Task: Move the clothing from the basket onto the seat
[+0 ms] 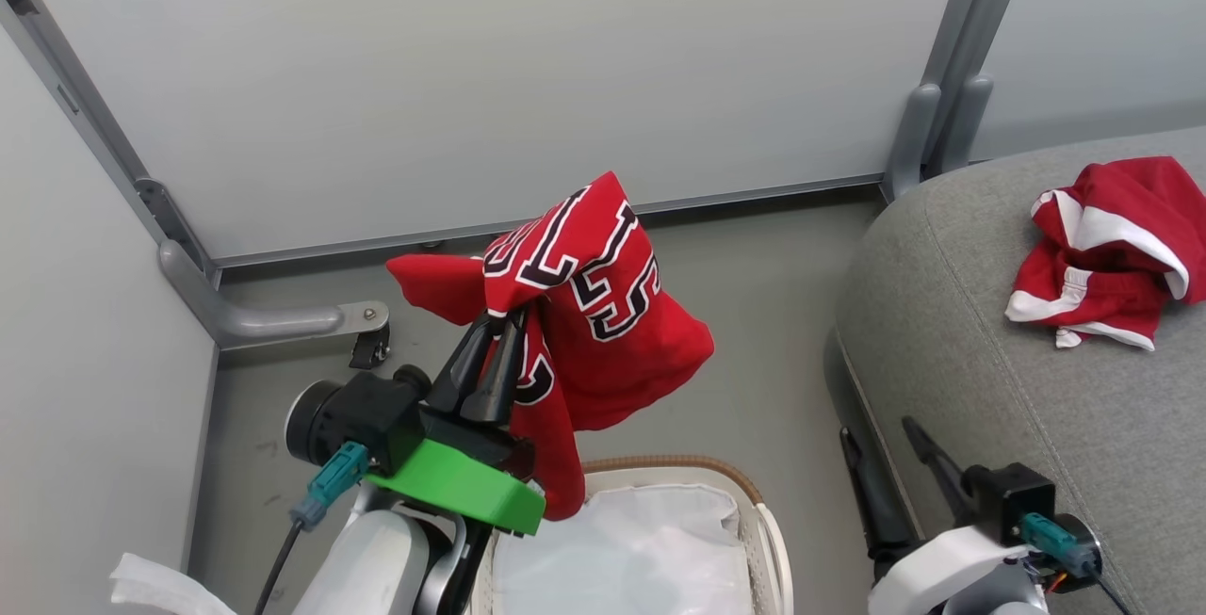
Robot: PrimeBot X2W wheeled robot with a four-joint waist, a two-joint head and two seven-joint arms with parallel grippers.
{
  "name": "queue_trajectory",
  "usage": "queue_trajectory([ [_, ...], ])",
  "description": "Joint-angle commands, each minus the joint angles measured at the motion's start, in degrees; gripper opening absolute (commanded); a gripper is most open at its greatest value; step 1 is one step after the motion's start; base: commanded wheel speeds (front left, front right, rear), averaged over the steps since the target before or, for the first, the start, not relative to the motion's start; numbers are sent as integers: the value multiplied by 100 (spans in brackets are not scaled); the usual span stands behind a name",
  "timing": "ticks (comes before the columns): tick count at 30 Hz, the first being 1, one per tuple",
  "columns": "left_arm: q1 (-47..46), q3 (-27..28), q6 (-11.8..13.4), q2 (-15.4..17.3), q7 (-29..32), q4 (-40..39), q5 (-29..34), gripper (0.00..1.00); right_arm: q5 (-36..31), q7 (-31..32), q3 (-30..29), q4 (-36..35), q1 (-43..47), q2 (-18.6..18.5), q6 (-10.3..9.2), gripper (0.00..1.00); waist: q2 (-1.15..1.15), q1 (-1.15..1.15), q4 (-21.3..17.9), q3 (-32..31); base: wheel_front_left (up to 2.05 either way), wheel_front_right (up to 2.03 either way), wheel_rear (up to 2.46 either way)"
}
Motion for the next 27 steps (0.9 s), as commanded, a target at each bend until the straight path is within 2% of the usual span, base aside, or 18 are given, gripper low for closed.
queue_trajectory([
  [1, -90, 14, -18, -3, -2, -44, 22, 0, -65, -10, 88, 5, 64, -21, -6, 100, 0, 1, 2, -8, 0, 0, 0],
  [8, -111, -54, -18, -49, -2, -45, 25, 0, -386, -10, 913, 11, -161, -39, -6, 100, 0, 1, 40, 11, 0, 0, 0],
  [17, -144, -179, -18, -111, -2, -23, -7, 0, -313, -10, 2218, 50, -986, -432, -6, 100, 0, 1, 125, 74, 0, 0, 0],
  [27, -186, -261, -18, -156, -2, 51, -58, 0, -173, -9, 2582, 100, -1687, -598, -6, 100, 0, 1, 230, 148, 0, 0, 0],
])
